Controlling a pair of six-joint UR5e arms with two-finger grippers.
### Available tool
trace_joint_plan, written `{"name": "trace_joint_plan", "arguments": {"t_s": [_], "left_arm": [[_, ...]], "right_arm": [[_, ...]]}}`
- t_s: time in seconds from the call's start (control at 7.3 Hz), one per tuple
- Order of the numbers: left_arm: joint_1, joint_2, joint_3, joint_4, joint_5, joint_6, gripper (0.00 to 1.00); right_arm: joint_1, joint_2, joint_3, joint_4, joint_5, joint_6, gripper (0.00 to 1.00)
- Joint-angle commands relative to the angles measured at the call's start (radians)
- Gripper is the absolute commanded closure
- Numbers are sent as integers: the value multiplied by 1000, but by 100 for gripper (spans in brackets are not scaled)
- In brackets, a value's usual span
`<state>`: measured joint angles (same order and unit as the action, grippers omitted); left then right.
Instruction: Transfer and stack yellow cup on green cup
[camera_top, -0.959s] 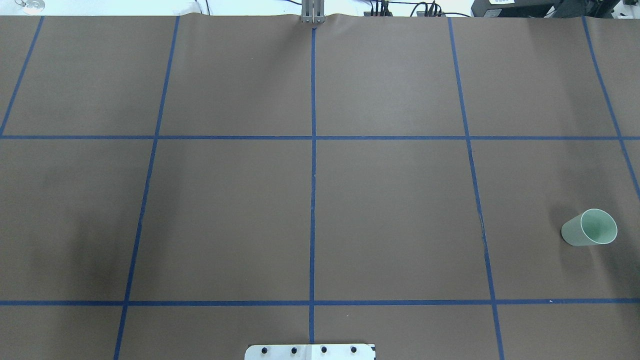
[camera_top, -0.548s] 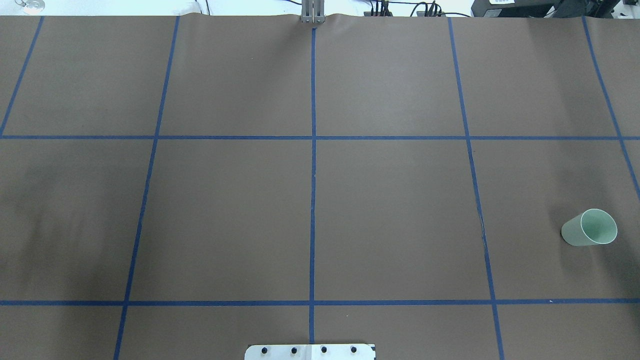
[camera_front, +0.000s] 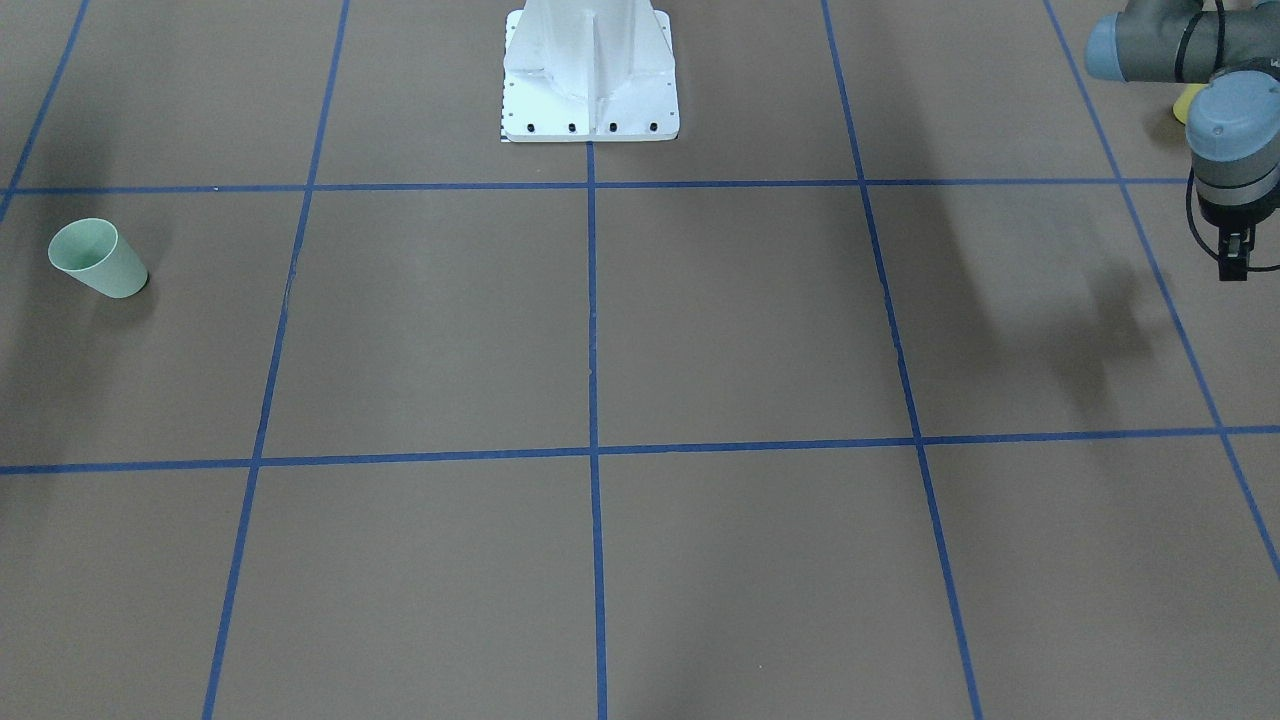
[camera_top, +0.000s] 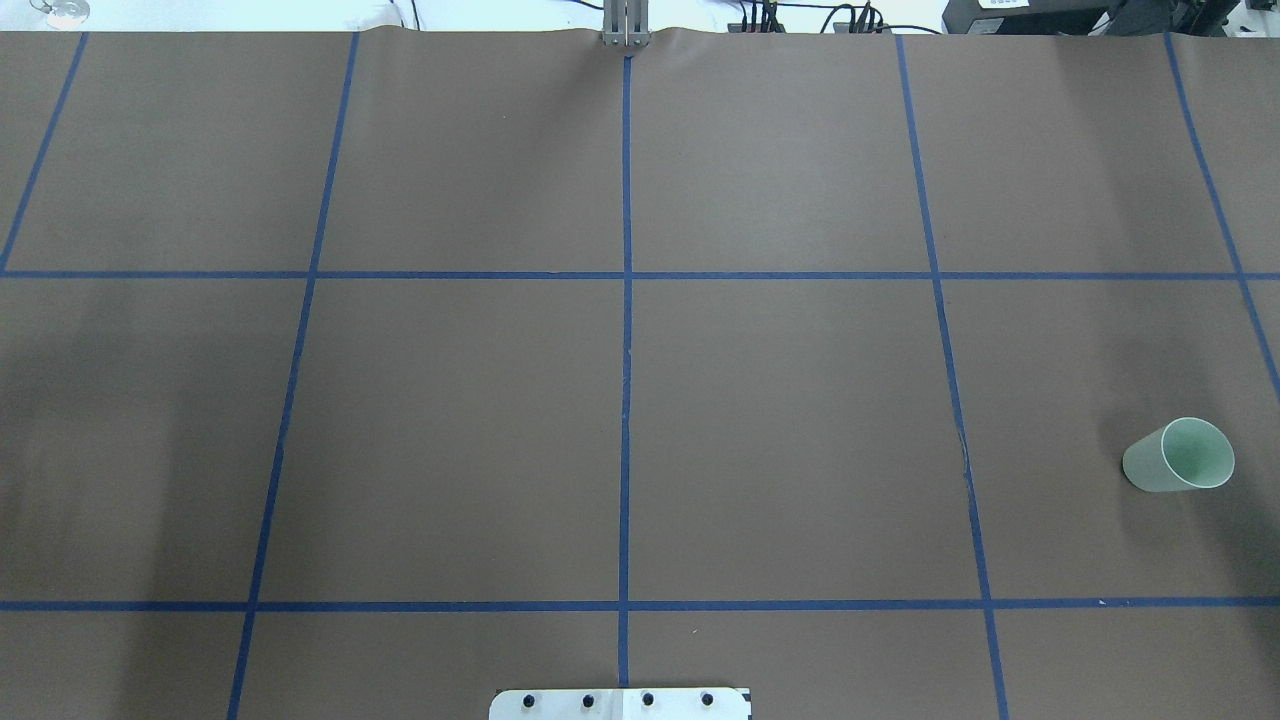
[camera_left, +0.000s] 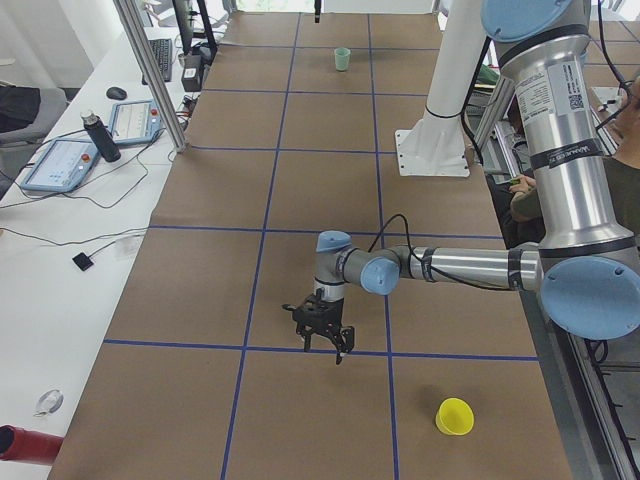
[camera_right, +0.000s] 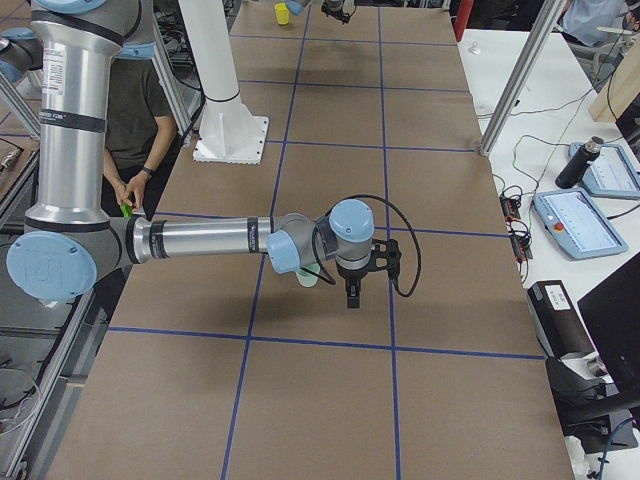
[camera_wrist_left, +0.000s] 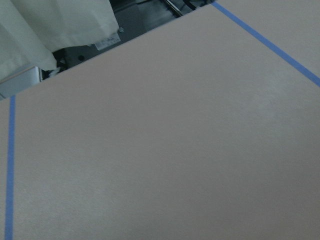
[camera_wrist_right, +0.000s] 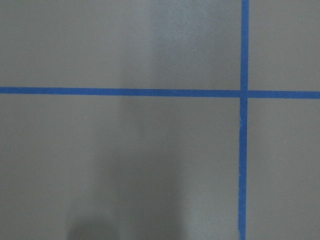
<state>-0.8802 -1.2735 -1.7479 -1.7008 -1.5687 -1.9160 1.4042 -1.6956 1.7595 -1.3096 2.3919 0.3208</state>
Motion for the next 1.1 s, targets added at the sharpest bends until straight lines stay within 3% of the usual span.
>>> {"name": "trace_joint_plan", "arguments": {"t_s": [0.0,0.55,0.96], "left_arm": [[50,-10,-11,163,29,-197,3],[208,-21,-15,464,19,-620,5],[257,17,16,518,2,-780,5]], "right_arm": [[-10,1,2,30,1,3,0],[-33,-1,0,161,-11,98,0],[-53,-1,2,168,-31,98,0]]}}
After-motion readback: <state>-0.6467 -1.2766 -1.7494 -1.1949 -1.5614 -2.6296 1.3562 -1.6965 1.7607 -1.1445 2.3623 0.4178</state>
